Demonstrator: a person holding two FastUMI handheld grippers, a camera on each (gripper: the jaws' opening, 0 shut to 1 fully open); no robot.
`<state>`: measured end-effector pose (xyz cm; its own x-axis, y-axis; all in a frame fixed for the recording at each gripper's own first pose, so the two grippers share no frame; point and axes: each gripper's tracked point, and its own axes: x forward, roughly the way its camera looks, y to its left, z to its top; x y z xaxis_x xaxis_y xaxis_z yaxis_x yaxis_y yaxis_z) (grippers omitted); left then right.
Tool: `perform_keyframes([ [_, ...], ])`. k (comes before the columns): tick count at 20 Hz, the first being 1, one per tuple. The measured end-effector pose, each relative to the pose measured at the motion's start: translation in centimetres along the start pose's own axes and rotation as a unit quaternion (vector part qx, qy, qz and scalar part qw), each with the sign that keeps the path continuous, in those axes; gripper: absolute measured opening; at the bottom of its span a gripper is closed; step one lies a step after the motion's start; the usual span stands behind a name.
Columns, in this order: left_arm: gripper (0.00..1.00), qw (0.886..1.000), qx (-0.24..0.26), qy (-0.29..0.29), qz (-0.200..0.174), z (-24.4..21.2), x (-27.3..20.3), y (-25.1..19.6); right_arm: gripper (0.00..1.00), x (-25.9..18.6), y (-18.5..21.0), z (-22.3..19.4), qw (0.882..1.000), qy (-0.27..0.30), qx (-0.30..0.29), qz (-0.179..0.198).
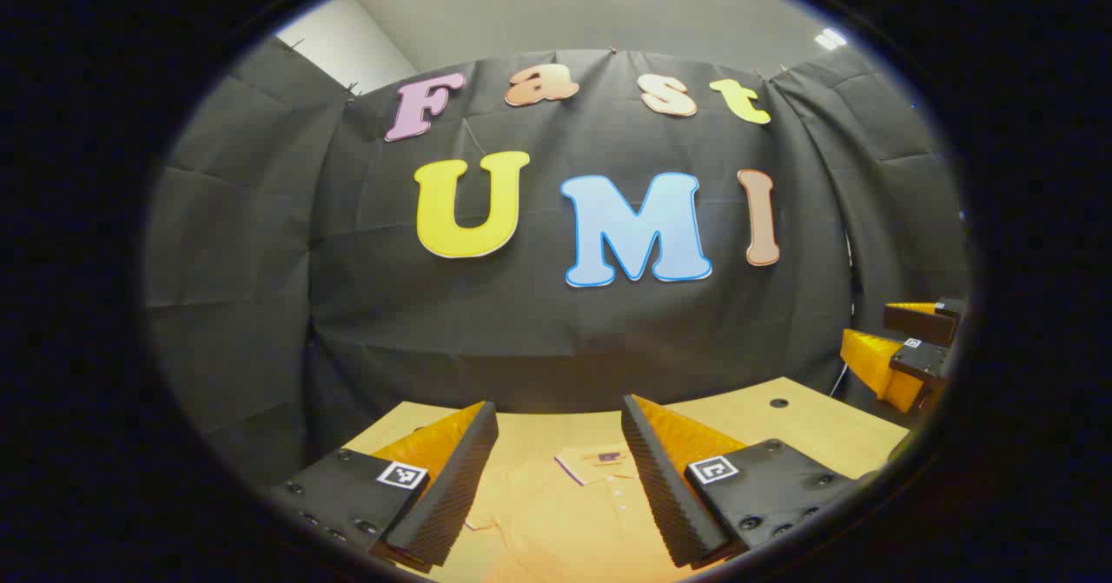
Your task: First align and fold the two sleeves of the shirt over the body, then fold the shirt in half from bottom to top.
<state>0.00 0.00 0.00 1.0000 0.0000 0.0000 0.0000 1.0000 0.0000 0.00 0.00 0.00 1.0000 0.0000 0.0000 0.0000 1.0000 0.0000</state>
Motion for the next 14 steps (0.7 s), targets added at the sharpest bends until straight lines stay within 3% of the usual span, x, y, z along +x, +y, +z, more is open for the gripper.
perform_keyframes([
  [14,0.94,1.0,-0.007,-0.003,0.016,0.08,0.39,0.31,0.95,0.35,0.33,-0.36,1.0,0.022,0.012,0.009],
])
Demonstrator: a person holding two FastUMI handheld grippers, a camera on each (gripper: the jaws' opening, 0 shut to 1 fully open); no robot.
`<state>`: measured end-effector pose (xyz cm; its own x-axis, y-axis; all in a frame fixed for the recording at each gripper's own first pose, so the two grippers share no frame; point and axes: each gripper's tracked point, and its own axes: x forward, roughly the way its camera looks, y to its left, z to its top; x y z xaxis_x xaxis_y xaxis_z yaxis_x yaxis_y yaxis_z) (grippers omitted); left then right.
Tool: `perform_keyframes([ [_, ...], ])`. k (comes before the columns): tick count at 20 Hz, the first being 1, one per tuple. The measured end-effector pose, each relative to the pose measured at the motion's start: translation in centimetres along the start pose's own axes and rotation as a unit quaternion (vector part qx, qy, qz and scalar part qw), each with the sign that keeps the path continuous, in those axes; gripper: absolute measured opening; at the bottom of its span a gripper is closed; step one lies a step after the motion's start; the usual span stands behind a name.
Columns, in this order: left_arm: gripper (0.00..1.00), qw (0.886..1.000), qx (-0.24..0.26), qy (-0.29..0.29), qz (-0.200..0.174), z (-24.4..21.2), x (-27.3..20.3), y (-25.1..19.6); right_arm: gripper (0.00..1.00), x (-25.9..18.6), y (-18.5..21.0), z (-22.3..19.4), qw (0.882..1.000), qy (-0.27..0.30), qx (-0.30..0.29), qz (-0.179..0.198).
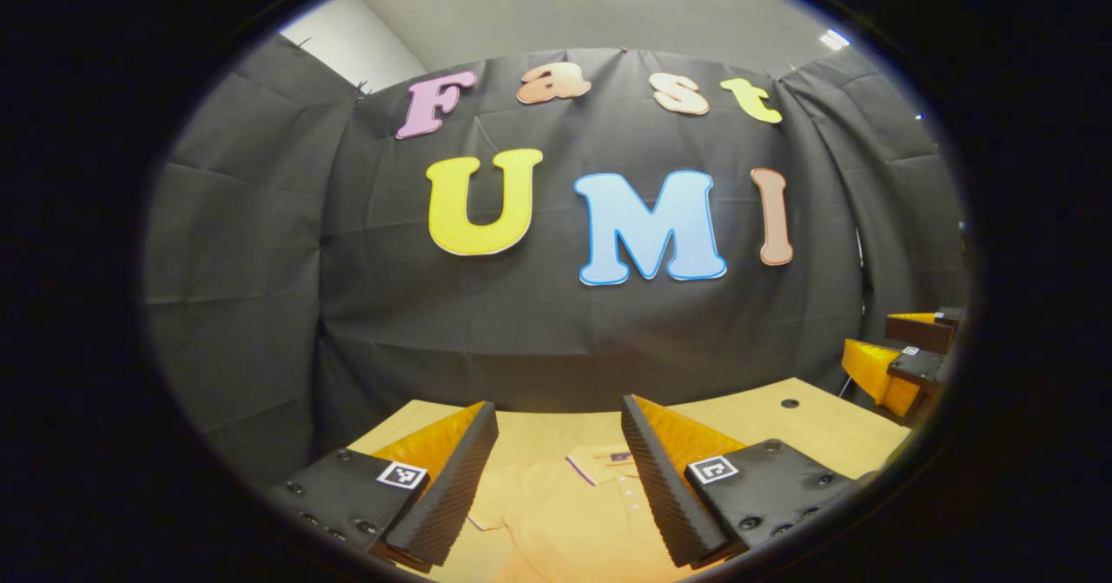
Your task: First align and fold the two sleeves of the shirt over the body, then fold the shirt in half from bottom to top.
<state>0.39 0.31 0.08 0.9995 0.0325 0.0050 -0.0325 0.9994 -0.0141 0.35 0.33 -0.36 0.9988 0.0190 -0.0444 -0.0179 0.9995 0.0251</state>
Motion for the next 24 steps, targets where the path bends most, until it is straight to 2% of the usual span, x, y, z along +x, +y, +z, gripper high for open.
perform_keyframes([
  [3,0.94,1.0,-0.001,0.005,0.005,-0.1,-0.2,0.2,0.95,2.1,-0.4,-1.7,0.999,0.034,0.007,0.002],
  [12,0.94,0.999,0.0,0.028,0.041,-1.4,-1.4,2.1,0.95,9.9,-1.2,-11.8,0.989,0.15,0.02,0.003],
  [17,0.94,0.998,0.013,0.03,0.05,-1.6,-2.8,2.5,0.96,13.9,-0.8,-18.8,0.97,0.238,0.052,0.001],
  [24,0.93,0.996,-0.014,0.054,0.072,-3.5,-5.1,3.7,0.96,16.5,-2.0,-26.3,0.942,0.328,0.067,-0.025],
])
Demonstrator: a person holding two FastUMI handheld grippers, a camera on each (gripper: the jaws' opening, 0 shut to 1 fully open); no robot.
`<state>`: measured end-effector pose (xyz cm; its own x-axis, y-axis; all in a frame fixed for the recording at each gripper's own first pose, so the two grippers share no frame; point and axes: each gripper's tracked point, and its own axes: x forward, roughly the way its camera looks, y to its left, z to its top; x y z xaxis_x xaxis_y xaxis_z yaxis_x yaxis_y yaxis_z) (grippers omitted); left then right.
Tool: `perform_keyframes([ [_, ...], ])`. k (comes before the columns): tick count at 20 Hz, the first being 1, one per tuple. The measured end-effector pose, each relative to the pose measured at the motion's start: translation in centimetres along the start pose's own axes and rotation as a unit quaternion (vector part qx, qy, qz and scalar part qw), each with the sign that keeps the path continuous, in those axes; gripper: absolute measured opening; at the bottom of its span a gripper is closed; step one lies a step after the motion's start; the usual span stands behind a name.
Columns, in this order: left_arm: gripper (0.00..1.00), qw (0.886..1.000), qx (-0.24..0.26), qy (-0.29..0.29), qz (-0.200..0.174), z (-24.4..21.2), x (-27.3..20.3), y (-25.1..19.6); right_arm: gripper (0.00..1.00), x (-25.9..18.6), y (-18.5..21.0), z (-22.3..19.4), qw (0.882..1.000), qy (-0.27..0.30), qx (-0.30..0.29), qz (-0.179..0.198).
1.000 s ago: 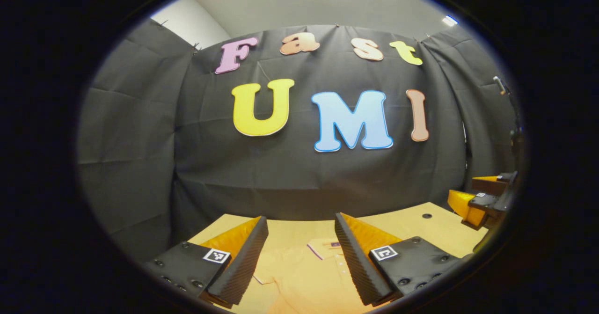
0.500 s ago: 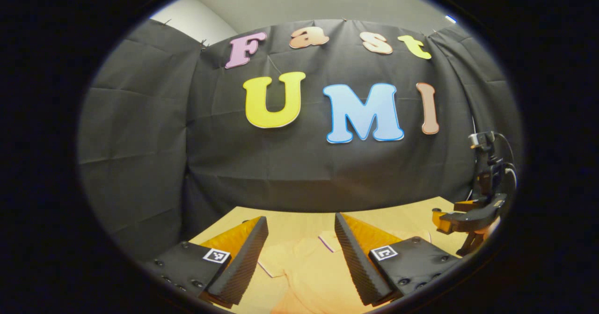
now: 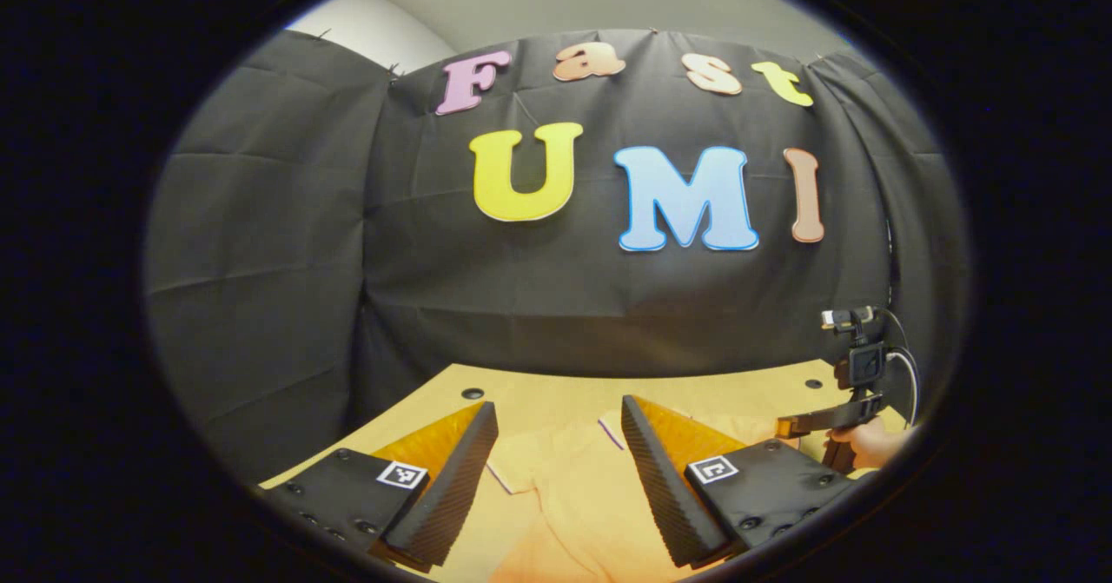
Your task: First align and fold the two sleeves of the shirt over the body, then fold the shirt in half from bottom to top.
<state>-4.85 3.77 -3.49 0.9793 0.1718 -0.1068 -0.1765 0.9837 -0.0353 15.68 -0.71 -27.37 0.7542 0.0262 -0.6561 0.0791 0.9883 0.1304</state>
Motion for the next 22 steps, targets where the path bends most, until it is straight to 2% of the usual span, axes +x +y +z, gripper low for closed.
perform_keyframes([
  [6,0.94,1.0,0.003,0.006,0.018,-1.0,-1.6,1.7,0.96,2.4,-0.9,-1.3,0.999,0.033,0.007,-0.014],
  [9,0.92,1.0,-0.001,0.006,0.012,-1.1,-1.5,1.4,0.96,2.6,-0.6,-2.6,0.998,0.057,-0.006,0.002],
  [10,0.93,1.0,0.002,0.004,0.008,-0.9,-1.6,1.2,0.92,2.6,-0.1,-2.5,0.998,0.055,-0.003,0.01],
  [13,0.92,1.0,0.008,-0.001,0.009,-0.8,-2.0,1.4,0.41,2.8,0.4,-2.4,0.998,0.056,0.009,0.019],
  [15,0.93,1.0,0.009,-0.001,0.015,-0.9,-2.2,1.9,0.23,2.6,0.4,-2.3,0.999,0.048,-0.001,0.015],
  [16,0.93,1.0,0.009,-0.002,0.02,-0.8,-2.2,2.3,0.11,2.7,0.6,-1.9,0.999,0.042,-0.011,0.016],
  [17,0.93,1.0,0.007,-0.001,0.023,-0.9,-2.3,2.6,0.1,2.5,0.1,-1.3,0.999,0.027,-0.029,0.0],
  [18,0.93,1.0,0.006,-0.001,0.026,-1.0,-2.3,2.8,0.0,2.1,0.6,-0.6,0.999,0.014,-0.031,0.001],
  [20,0.94,1.0,-0.001,0.001,0.031,-1.3,-2.2,3.0,0.0,0.8,1.8,1.3,0.998,-0.018,-0.058,0.014],
  [22,0.93,0.999,-0.009,0.003,0.032,-1.6,-1.9,2.9,0.0,-0.6,4.2,2.2,0.993,-0.042,-0.099,0.043],
])
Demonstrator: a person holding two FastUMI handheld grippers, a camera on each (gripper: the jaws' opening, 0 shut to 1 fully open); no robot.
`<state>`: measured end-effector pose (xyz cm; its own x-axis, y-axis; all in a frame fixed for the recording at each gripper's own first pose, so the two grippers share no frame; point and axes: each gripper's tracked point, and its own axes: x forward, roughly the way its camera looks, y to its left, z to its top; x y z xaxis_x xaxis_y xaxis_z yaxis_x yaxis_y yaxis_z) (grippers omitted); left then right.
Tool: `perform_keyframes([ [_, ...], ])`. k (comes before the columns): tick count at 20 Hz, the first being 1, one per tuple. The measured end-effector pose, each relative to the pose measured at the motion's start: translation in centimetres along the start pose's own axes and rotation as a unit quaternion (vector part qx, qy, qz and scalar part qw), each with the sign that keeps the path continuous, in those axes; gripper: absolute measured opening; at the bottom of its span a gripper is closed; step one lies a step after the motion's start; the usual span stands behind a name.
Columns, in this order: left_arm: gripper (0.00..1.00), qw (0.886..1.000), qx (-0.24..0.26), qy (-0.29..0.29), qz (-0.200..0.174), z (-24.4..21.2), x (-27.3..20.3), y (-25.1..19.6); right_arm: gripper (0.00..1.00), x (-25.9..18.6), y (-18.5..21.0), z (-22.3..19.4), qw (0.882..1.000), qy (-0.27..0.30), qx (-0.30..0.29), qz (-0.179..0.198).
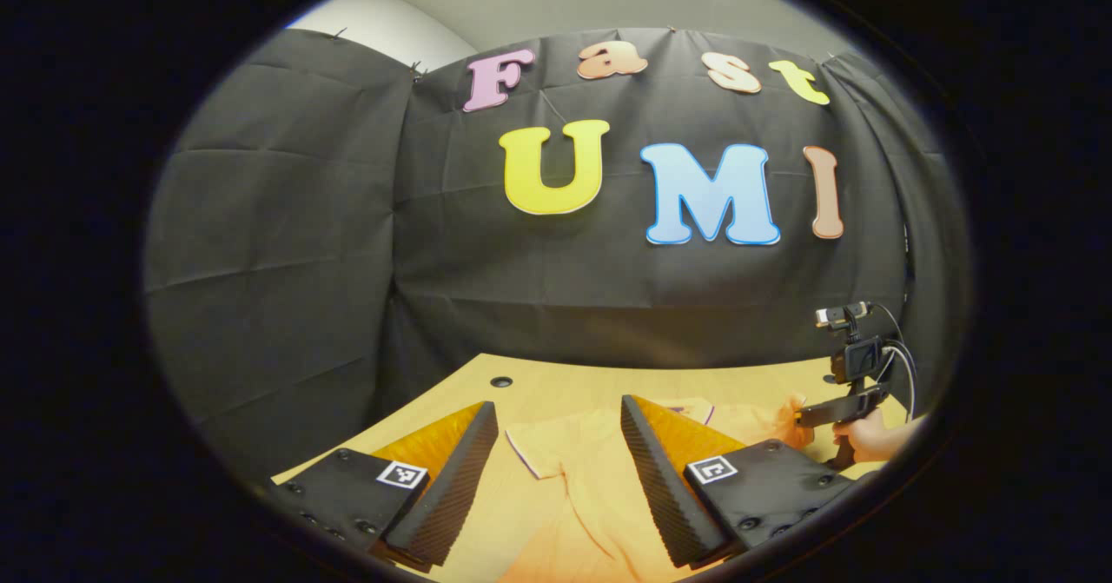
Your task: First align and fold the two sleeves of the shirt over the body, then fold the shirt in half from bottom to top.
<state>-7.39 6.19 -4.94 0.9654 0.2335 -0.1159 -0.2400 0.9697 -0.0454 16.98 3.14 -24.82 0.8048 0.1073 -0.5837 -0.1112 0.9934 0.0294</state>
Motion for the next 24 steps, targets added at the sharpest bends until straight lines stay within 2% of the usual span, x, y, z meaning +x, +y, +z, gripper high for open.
perform_keyframes([
  [3,0.93,1.0,-0.007,0.001,0.003,-0.3,0.3,-0.1,0.0,-0.7,3.8,-0.1,0.998,-0.003,-0.048,0.046],
  [4,0.93,1.0,-0.012,0.004,0.007,-0.6,0.4,0.1,0.04,-0.9,4.8,-0.3,0.996,-0.004,-0.061,0.06],
  [5,0.94,1.0,-0.015,0.007,0.01,-0.8,0.4,0.2,0.0,-1.2,6.2,-0.6,0.994,-0.004,-0.073,0.077],
  [7,0.94,1.0,-0.021,0.013,0.02,-1.4,0.4,0.4,0.0,-1.5,8.3,-1.2,0.99,-0.003,-0.097,0.103],
  [9,0.93,0.999,-0.018,0.02,0.028,-2.3,0.2,0.9,0.0,-1.9,9.7,-1.7,0.988,0.006,-0.097,0.122],
  [12,0.95,0.999,-0.011,0.027,0.035,-3.2,0.8,2.1,0.02,-1.6,11.1,-2.6,0.986,0.016,-0.105,0.133],
  [13,0.93,0.999,-0.014,0.029,0.033,-3.4,1.2,2.4,0.05,-1.6,11.3,-2.7,0.986,0.02,-0.1,0.134],
  [15,0.96,0.999,-0.015,0.036,0.026,-3.8,2.3,3.0,0.13,-1.5,11.3,-3.1,0.987,0.033,-0.085,0.132],
  [16,0.95,0.999,-0.015,0.035,0.024,-3.9,2.6,3.2,0.13,-1.8,11.4,-2.8,0.987,0.032,-0.08,0.135],
  [17,0.95,0.999,-0.018,0.04,0.018,-4.2,3.2,3.4,0.22,-2.2,11.2,-2.5,0.988,0.03,-0.08,0.132],
  [19,0.95,0.998,-0.022,0.052,0.001,-5.1,4.3,3.3,0.29,-3.4,11.5,-2.3,0.988,0.021,-0.083,0.127],
  [20,0.94,0.998,-0.026,0.058,-0.008,-5.8,5.0,3.5,0.5,-4.4,11.7,-2.3,0.988,0.018,-0.079,0.129],
  [21,0.94,0.998,-0.029,0.062,-0.014,-6.2,5.5,3.4,0.64,-5.6,11.7,-2.1,0.989,0.013,-0.073,0.127],
  [23,0.95,0.996,-0.037,0.074,-0.028,-7.7,7.4,3.4,0.87,-8.4,11.9,-1.5,0.991,-0.002,-0.056,0.119],
  [24,0.94,0.996,-0.038,0.079,-0.03,-8.3,8.2,3.5,0.88,-9.9,12.0,-0.9,0.992,-0.013,-0.047,0.116],
])
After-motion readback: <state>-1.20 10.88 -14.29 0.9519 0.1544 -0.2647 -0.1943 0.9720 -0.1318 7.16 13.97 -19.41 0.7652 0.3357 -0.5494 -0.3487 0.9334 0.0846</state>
